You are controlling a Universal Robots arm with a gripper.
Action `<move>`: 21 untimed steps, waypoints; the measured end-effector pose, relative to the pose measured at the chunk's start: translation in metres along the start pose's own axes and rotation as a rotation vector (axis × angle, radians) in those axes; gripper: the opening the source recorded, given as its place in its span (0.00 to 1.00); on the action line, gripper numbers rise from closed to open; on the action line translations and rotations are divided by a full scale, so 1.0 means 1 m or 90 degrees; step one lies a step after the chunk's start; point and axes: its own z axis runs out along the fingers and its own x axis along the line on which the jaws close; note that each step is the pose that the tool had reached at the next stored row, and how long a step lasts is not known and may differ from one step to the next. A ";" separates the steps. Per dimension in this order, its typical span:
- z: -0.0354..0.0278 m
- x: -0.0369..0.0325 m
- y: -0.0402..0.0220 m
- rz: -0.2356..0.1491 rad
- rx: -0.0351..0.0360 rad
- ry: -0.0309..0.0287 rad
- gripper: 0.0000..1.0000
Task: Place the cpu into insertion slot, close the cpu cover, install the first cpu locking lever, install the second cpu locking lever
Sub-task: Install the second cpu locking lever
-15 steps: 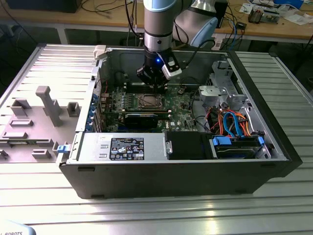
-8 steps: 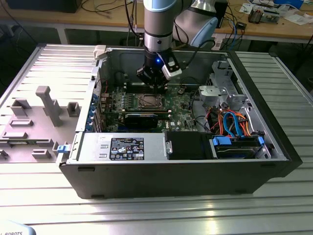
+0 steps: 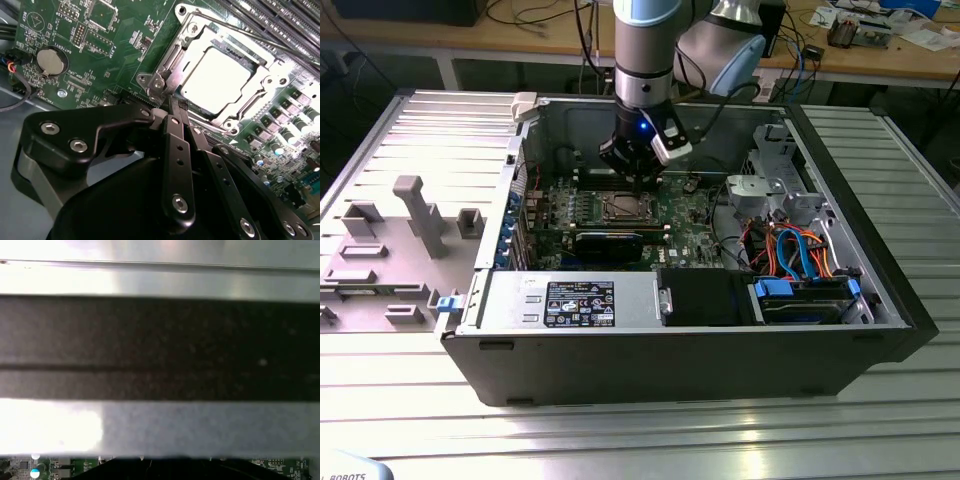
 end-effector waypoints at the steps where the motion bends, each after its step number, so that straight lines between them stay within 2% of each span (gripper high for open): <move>1: 0.0000 0.0000 -0.0008 0.000 0.0000 0.0000 0.11; 7: -0.0008 0.0001 -0.0032 0.000 0.0002 0.0001 0.11; 14: -0.0119 -0.0003 -0.0029 0.000 0.0013 0.0000 0.11; 18: -0.0127 -0.0003 -0.0033 0.000 0.0016 0.0000 0.11; 21: -0.0128 -0.0003 -0.0059 0.000 0.0016 0.0000 0.11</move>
